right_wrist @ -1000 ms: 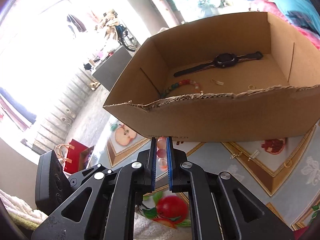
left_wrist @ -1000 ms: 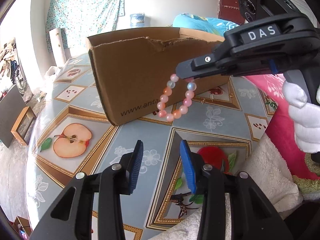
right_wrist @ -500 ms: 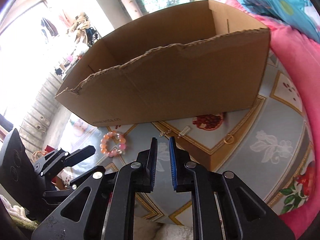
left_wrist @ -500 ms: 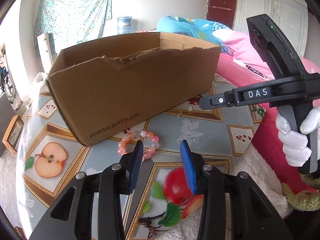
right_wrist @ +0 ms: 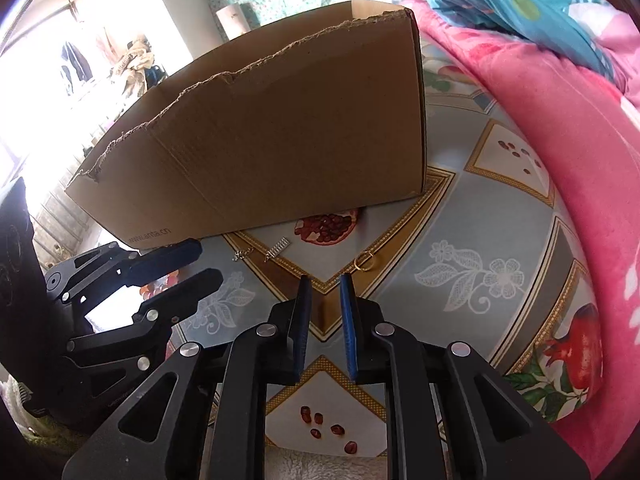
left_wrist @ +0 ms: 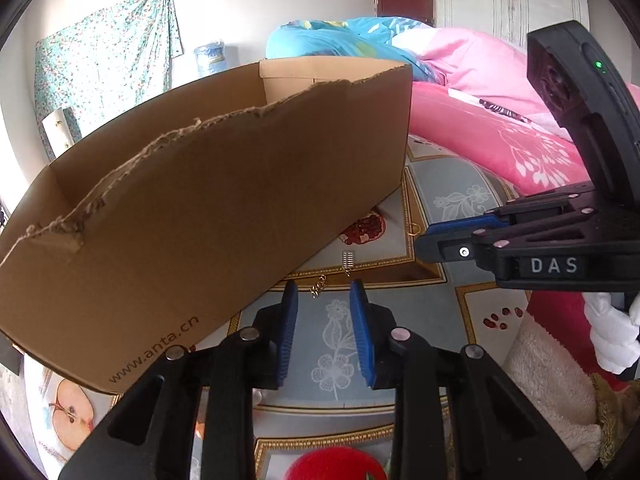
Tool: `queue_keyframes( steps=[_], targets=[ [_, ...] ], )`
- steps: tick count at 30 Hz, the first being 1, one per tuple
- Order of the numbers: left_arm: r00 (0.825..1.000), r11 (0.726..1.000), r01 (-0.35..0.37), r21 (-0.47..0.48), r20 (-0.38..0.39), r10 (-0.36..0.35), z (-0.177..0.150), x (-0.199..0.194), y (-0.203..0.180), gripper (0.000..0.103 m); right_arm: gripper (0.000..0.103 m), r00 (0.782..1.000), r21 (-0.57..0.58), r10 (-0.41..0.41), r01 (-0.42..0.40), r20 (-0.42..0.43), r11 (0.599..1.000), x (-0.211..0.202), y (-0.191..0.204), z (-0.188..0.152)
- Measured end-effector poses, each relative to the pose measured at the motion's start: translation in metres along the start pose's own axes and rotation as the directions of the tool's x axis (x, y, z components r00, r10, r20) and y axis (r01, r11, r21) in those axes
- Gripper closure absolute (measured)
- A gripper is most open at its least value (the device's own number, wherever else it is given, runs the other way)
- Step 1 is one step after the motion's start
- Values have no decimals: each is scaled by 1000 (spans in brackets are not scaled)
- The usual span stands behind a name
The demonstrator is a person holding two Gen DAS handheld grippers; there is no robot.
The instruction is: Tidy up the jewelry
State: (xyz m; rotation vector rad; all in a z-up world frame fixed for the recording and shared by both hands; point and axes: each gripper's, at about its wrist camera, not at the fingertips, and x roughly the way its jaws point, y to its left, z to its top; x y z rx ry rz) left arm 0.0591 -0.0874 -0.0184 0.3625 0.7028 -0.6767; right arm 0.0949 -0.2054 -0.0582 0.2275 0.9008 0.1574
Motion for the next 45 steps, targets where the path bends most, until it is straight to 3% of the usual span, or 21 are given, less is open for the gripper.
queue_keyframes(
  steps=[5,10,16,26,40,45],
  targets=[
    [999,998,-25,49,-41,27,5,19,-5,88,88,1000,10,22,-22,3,1000,1,-13,-7],
    [998,995,-50,89,-44,54,7,23,-6,89,88,999,23,49,-49,9,999,-2,-21,-8],
    [998,992,-53,112,-41,58,7,25,-10,101,88,998,24,58,-58,15,998,-2,-24,-7],
    [1000,999,-21,49,-11,22,8,-3,-5,103,85,999,10,39,-40,31,999,-19,-24,-5],
    [999,998,29,-53,-28,-31,-2,-13,-4,103,81,995,-84,-75,81,72,993,-21,-13,0],
    [998,997,38,-67,-39,-41,0,-10,-2,103,81,988,-178,-125,141,95,974,-13,-2,-1]
  ],
)
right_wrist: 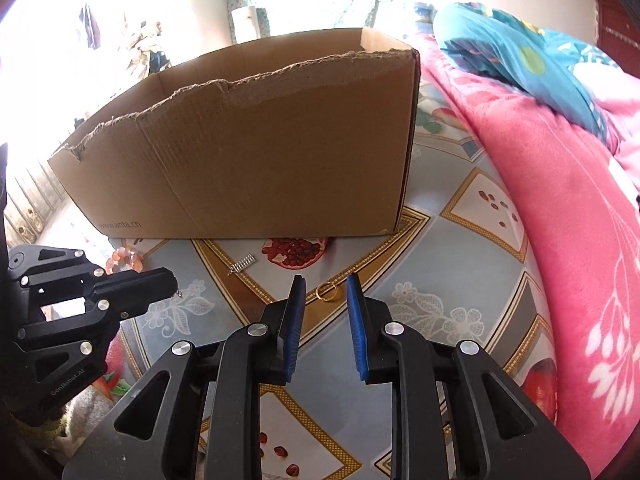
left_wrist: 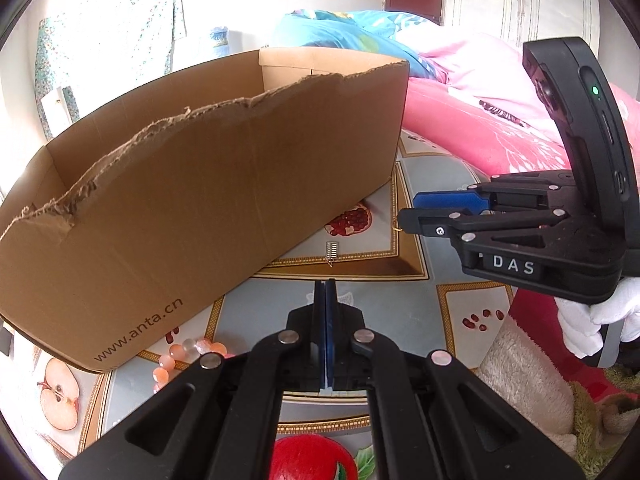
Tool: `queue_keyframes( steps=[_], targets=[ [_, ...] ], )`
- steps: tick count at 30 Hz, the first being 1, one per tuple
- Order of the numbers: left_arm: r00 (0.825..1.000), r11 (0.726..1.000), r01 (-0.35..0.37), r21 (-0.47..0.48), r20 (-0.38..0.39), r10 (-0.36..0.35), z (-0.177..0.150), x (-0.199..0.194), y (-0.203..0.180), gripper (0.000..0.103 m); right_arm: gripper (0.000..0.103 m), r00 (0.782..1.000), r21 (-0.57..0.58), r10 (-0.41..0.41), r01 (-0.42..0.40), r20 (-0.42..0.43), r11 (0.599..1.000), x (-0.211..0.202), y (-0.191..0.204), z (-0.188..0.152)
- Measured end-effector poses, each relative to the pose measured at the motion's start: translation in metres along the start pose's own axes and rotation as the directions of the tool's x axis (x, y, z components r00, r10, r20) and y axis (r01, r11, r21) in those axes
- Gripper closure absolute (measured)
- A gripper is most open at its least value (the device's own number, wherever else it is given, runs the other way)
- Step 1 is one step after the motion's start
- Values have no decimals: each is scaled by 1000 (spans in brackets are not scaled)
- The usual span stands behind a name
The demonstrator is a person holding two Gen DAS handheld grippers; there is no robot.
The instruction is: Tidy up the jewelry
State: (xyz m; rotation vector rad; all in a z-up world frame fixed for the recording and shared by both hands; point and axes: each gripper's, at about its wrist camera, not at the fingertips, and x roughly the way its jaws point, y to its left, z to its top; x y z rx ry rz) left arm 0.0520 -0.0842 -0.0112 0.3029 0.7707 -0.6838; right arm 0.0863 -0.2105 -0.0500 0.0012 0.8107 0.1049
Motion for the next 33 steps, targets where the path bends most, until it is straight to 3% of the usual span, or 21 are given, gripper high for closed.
queue_keyframes(
  steps=[5,18,25,33],
  targets=[
    [1000,1000,2,-2,-3,-2,1,1,1,103,81,1000,-101,-21,20,-6,995,3,3,-4],
    [1000,1000,-9,-9,-7,9,0,3,4,103,81,985,29,161,-159,-65,987,12,-3,6],
    [1000,1000,-12,-12,-1,12,0,2,4,103,81,994,-25,90,-91,-61,996,12,-4,11],
    [1000,1000,-18,-21,-7,18,0,3,5,103,80,984,-13,162,-164,-77,986,21,0,10]
  ],
)
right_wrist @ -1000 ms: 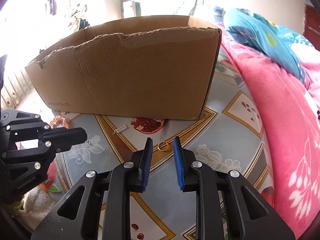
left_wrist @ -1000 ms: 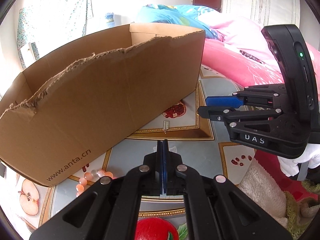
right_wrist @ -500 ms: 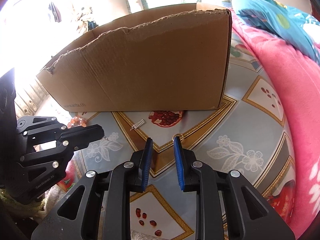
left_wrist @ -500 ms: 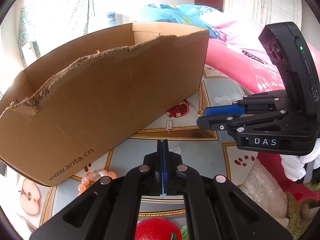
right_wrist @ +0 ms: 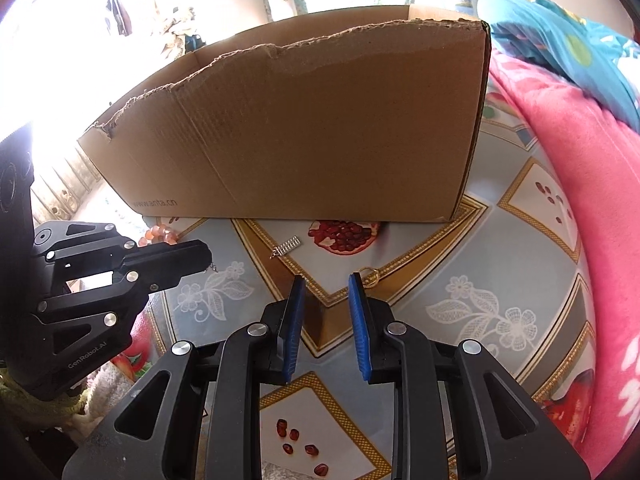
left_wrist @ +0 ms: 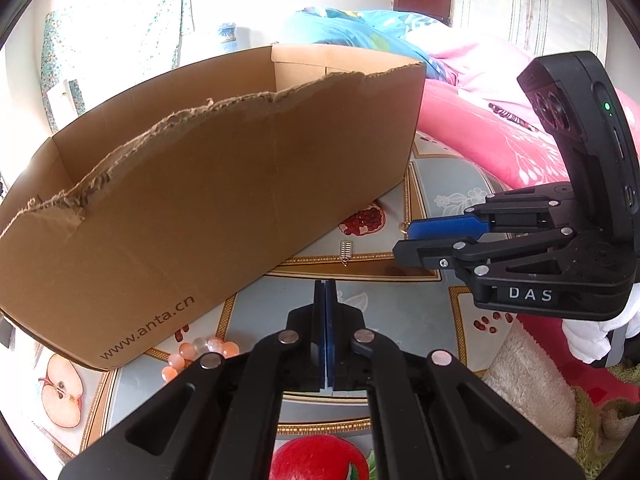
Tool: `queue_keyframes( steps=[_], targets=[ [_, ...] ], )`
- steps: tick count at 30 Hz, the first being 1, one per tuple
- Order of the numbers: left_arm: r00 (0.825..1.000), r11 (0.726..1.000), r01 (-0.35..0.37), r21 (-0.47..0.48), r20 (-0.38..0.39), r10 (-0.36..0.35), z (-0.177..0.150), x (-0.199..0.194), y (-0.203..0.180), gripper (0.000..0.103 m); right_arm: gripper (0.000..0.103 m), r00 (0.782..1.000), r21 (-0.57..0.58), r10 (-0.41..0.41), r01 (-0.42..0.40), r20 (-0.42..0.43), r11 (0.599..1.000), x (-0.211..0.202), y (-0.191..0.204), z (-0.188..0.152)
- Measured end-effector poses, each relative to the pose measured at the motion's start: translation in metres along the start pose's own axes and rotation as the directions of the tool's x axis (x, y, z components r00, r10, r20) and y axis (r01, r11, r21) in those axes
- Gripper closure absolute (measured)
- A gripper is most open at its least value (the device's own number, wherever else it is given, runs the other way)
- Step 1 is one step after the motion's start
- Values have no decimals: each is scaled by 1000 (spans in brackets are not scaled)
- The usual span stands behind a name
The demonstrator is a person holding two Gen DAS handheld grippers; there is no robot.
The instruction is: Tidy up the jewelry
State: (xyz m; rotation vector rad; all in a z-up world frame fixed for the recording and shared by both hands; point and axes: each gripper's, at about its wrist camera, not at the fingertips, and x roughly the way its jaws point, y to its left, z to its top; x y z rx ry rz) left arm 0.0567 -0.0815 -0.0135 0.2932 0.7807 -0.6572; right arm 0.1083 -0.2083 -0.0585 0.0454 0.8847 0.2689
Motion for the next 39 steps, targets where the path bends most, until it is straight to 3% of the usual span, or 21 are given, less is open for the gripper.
queue_keyframes(
  steps=[9,16,20,28,39],
  targets=[
    [1000,1000,2,6,1,-2,2,2,0,103,80,997,-120,-78,81,27,989,-6,0,5],
    [1000,1000,-5,6,-2,5,3,4,0,103,84,998,-234,-61,57,-8,970,8,-1,1],
    [1000,1000,-9,6,-3,9,3,4,0,103,93,999,-244,-25,19,-21,969,10,-4,4],
    [1000,1000,-11,10,-3,11,4,4,0,103,93,1000,-208,-6,3,-11,978,21,-31,15],
    [999,1000,-14,12,38,14,5,-16,-2,103,93,998,-159,11,-2,55,987,-22,-27,2]
  ],
)
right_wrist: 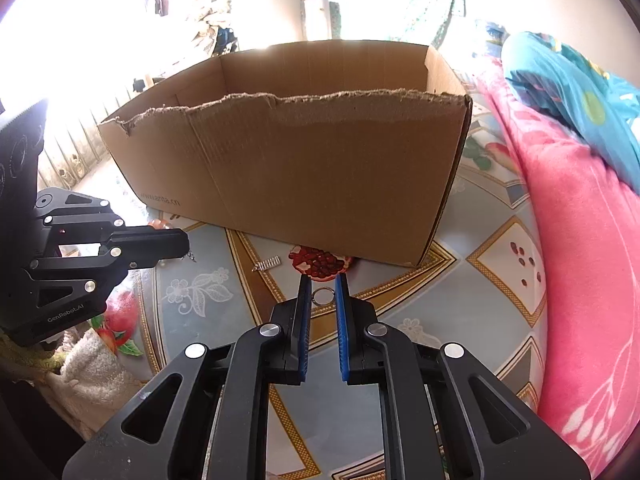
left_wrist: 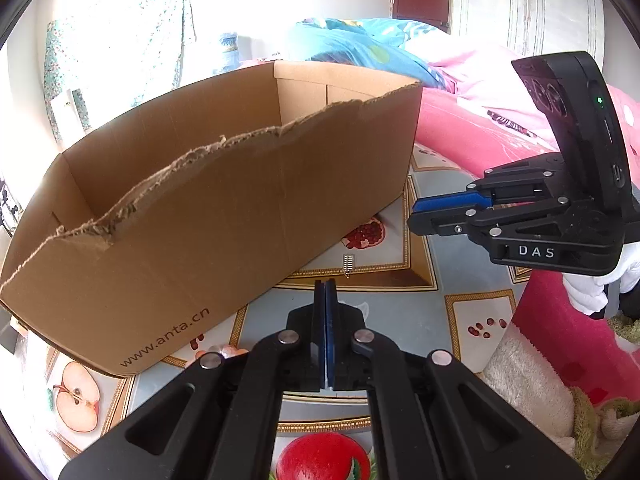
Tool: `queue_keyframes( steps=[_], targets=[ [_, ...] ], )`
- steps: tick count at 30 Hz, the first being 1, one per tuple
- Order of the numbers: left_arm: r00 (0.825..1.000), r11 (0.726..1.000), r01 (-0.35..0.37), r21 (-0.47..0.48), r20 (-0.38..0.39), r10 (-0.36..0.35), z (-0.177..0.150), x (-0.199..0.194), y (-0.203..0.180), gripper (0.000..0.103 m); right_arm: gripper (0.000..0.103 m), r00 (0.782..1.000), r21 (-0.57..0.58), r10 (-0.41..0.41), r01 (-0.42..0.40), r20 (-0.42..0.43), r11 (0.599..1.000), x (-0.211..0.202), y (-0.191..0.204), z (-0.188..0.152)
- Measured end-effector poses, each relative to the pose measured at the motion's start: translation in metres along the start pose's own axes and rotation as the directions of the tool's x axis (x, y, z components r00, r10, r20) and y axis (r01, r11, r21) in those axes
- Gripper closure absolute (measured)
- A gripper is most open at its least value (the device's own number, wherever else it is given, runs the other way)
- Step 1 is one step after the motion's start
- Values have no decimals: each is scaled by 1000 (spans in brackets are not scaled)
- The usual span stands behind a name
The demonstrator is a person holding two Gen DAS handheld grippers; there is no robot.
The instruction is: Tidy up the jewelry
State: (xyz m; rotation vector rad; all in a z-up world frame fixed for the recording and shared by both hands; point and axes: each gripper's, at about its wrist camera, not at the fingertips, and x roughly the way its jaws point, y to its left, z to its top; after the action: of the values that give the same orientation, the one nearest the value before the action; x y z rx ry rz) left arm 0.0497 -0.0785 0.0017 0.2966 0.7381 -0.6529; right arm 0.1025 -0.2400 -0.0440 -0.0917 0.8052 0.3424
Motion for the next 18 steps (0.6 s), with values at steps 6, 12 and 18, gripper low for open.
queue_keyframes(
  steps=[6,12,18],
  targets=[
    [999,1000,20,-6,50,-20,6,-28,1,103,93,998,9,-2,2,64,1000,-31,4,2],
    [987,994,104,-35,124,-99,27,-68,10,103,93,989,-13,7,-5,151,1000,-65,12,18],
    [974,992,127,-25,191,-120,69,-95,35,103,93,970,-44,32,-22,242,999,-84,12,60]
  ],
)
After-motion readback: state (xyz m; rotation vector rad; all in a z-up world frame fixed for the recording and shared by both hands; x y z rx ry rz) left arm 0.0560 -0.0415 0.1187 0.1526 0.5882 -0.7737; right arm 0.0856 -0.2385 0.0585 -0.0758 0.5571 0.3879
